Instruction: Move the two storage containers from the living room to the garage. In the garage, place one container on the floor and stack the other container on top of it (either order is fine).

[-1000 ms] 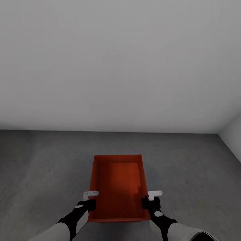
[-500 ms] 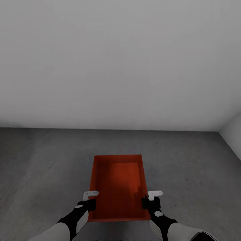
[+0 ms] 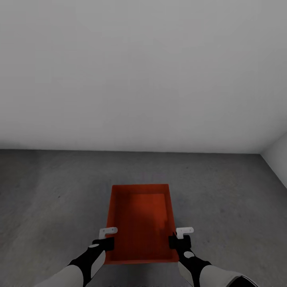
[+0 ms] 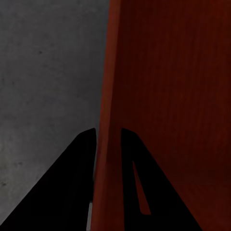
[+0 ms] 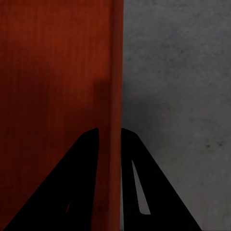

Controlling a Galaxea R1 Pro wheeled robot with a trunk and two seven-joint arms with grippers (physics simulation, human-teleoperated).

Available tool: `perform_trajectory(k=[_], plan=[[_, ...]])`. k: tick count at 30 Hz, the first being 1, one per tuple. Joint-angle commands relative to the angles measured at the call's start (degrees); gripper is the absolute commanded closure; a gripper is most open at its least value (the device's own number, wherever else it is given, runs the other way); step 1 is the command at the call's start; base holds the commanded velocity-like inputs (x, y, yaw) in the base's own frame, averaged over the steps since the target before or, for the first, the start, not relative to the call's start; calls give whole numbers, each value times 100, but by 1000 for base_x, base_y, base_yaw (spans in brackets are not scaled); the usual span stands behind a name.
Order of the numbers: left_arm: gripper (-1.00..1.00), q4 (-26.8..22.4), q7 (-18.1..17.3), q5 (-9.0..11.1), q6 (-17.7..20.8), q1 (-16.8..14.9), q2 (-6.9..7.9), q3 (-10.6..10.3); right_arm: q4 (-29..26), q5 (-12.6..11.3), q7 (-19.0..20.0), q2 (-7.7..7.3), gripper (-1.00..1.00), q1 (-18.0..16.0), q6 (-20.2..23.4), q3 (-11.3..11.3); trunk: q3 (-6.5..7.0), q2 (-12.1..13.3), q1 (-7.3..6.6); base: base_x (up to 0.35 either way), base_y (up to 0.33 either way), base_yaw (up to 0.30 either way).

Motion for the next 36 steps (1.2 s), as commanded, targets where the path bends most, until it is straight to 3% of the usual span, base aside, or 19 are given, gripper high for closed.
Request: perform_trajectory(k=[1,36], plan=[[100,-27,57,-18,19,1,1,52,-6,71,8,5,100,-4,22,-371,-14,-5,1,0,0,0],[100,-28,60,-20,19,1,1,52,-6,71,8,5,100,-4,26,-371,-72,-5,1,0,0,0]])
